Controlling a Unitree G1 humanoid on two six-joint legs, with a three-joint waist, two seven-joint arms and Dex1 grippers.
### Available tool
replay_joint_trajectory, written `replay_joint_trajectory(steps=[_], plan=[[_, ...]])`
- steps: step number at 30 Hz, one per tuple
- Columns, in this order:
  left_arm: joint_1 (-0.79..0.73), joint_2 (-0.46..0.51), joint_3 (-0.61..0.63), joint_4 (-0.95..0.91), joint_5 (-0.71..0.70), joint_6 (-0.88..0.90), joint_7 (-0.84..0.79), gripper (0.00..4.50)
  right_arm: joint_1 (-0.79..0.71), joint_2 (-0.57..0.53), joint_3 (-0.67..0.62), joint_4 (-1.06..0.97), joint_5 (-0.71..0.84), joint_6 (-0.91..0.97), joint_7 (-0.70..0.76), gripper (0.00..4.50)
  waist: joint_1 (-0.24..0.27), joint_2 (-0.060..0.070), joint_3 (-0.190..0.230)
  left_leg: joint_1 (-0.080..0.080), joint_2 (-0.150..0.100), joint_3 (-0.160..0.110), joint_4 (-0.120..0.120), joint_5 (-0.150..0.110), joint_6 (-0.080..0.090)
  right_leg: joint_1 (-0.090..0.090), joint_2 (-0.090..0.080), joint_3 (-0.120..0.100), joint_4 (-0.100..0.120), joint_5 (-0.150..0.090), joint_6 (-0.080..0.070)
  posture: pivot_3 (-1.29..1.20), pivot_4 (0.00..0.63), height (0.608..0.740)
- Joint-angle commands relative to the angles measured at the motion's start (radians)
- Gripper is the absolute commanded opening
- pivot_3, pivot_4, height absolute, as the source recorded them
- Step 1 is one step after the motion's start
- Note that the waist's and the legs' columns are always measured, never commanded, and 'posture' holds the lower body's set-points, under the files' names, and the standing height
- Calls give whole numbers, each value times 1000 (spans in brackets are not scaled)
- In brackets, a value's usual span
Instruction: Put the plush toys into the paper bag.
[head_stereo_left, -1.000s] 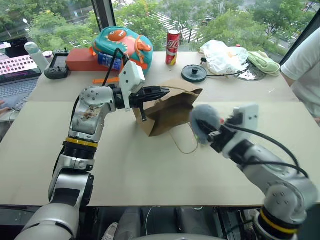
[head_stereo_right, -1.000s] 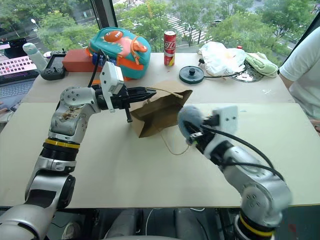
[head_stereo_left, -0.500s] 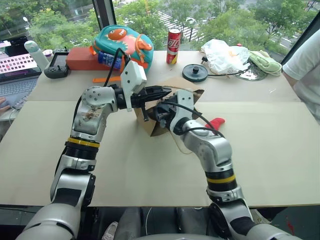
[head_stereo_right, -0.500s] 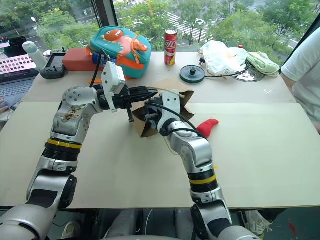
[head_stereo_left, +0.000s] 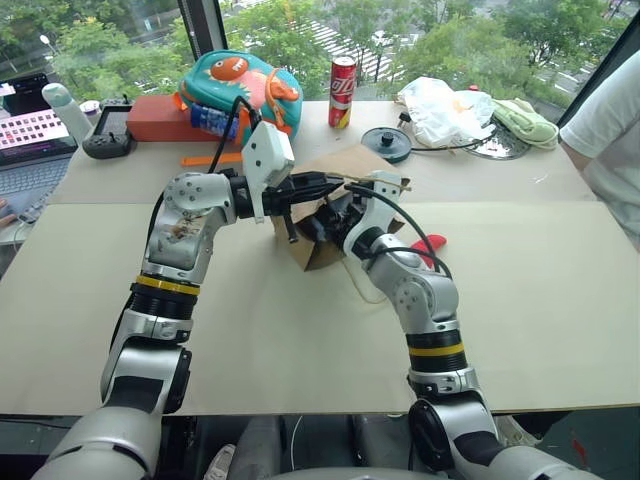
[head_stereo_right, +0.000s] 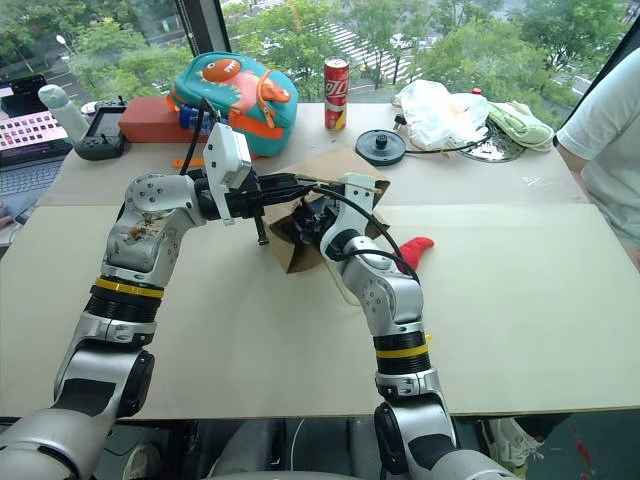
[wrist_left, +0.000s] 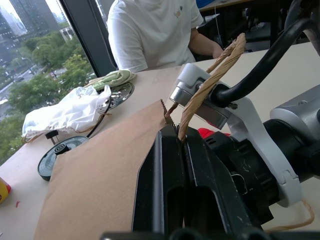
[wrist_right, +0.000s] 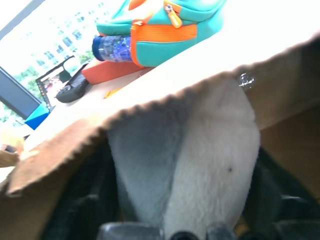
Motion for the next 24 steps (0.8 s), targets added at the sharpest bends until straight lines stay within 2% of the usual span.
replay_joint_trajectory(steps=[1, 9, 15, 19, 24], plan=[[-26, 7, 13, -30, -11, -2, 2, 0, -30, 18, 10, -104, 35, 41, 11, 4485, 1, 0, 0, 0, 0, 0, 0, 0, 0, 0, 0, 0, 0, 0, 0, 0, 150, 739], [-23, 8, 16, -28, -12, -1, 7, 0, 44, -75, -18, -340, 84, 229, -10, 4485, 5, 0, 0, -1, 0, 0, 0, 0, 0, 0, 0, 0, 0, 0, 0, 0, 150, 739], [-17, 9, 15, -31, -15, 3, 9, 0, 195, -213, 14, -537, 106, 407, 5, 4485, 8, 0, 0, -2, -1, 0, 0, 0, 0, 0, 0, 0, 0, 0, 0, 0, 150, 739], [-14, 9, 12, -28, -15, 1, 8, 0, 280, -299, 25, -583, 98, 467, 14, 4485, 6, 0, 0, -2, -1, 0, 1, 0, 0, 0, 0, 0, -2, 0, 0, 0, 150, 739], [-12, 12, 4, -29, -21, 0, 8, 0, 277, -295, 3, -559, 103, 533, -12, 4485, 0, 0, 0, 0, 0, 0, 1, 0, 0, 1, 1, 1, -1, 0, 1, 0, 150, 739]])
